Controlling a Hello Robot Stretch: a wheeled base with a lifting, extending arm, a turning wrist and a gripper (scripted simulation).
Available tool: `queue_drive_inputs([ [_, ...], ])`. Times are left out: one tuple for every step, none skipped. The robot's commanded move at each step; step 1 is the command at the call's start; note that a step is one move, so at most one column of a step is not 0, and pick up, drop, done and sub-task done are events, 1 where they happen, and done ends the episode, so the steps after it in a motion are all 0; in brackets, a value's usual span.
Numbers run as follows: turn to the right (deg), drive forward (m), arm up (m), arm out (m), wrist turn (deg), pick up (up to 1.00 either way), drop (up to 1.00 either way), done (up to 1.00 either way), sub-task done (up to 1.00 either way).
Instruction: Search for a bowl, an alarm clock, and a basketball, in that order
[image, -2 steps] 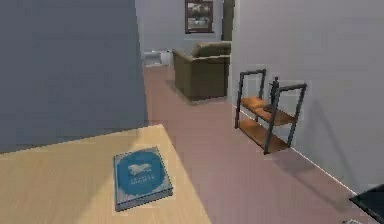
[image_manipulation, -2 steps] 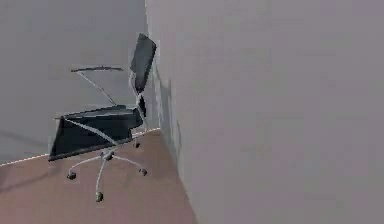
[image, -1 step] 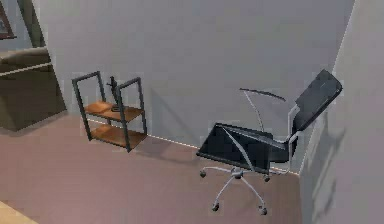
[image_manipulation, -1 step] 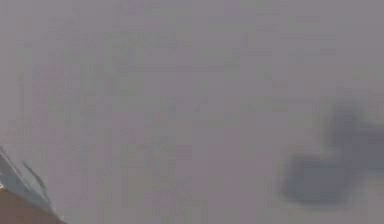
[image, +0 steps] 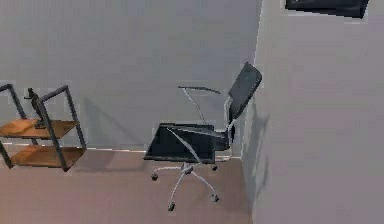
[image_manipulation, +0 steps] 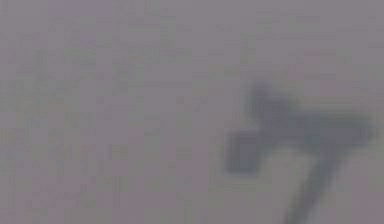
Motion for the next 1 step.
queue_drive_inputs([
  [0.0,0.40,0.00,0.00,0.0,0.00,0.00,0.00,0.00],
])
